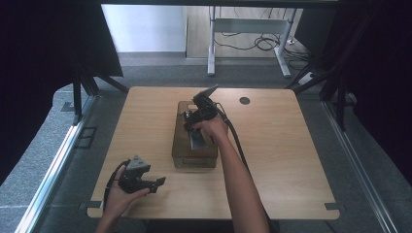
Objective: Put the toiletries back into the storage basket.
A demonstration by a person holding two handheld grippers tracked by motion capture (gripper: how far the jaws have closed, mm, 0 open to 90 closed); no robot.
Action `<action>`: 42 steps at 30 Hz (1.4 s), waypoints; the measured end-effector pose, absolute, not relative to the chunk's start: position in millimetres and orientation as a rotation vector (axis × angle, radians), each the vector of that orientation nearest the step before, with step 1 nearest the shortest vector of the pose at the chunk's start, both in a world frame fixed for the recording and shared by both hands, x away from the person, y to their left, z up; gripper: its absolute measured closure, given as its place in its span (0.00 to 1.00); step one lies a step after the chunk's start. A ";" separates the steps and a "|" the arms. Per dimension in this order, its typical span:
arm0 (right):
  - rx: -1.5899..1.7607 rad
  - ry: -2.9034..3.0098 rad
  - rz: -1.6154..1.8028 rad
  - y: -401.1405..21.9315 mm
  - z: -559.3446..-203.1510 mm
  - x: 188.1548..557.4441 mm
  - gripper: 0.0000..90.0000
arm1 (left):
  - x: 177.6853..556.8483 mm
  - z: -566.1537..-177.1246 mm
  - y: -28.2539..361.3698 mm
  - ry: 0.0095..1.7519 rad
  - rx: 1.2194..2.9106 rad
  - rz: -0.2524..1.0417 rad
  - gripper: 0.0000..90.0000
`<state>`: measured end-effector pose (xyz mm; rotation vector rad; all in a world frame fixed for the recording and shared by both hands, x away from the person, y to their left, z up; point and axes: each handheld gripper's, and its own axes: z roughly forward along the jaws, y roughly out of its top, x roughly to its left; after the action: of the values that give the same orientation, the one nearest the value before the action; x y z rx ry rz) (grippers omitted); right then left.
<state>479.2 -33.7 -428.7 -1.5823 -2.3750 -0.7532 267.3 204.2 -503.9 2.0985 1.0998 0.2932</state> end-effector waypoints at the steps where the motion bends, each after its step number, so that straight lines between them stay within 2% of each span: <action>1: -1.590 -2.369 -0.751 -33.0 -430.2 479.1 0.52 | 267.2 -503.7 204.2 1.099 2.097 0.293 0.24; 42: -1.786 -2.147 -0.803 -36.5 -447.9 482.1 0.52 | 266.7 -503.3 202.4 1.098 2.087 0.287 0.24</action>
<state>482.1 -36.5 -447.9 -1.7861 -2.1474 -0.8028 266.7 202.4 -503.3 2.0869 1.0976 0.2869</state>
